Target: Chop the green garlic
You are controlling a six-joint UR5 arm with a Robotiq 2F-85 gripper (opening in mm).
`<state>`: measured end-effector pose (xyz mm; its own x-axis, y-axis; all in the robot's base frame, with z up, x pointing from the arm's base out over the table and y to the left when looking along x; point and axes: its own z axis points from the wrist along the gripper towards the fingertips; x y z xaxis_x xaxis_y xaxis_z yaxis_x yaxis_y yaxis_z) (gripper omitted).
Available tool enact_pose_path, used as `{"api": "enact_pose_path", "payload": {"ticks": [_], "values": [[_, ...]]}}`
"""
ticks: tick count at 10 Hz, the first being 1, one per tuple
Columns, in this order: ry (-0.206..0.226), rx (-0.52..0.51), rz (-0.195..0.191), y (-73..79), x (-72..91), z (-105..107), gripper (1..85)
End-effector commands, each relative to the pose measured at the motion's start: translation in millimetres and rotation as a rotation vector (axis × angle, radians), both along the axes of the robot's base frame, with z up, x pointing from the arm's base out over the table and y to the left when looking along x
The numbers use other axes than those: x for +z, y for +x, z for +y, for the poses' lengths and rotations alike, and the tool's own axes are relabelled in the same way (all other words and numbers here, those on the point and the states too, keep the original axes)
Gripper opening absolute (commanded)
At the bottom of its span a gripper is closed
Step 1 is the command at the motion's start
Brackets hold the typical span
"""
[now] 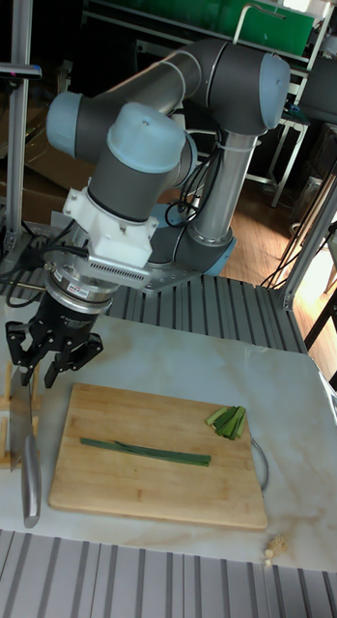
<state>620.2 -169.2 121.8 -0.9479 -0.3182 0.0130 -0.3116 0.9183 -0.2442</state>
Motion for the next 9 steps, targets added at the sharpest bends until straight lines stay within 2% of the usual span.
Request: {"api": "enact_pose_path", "payload": {"ticks": [1, 5, 7, 9], "values": [[0.010, 0.002, -0.001, 3.9, -7.7, -1.1, 35.3], [0.016, 0.005, -0.013, 6.5, -23.0, -6.8, 35.3], [0.023, -0.011, 0.005, 0.3, -28.2, -3.5, 35.0], [0.016, -0.014, 0.000, 1.9, -34.0, -3.0, 33.0]]}}
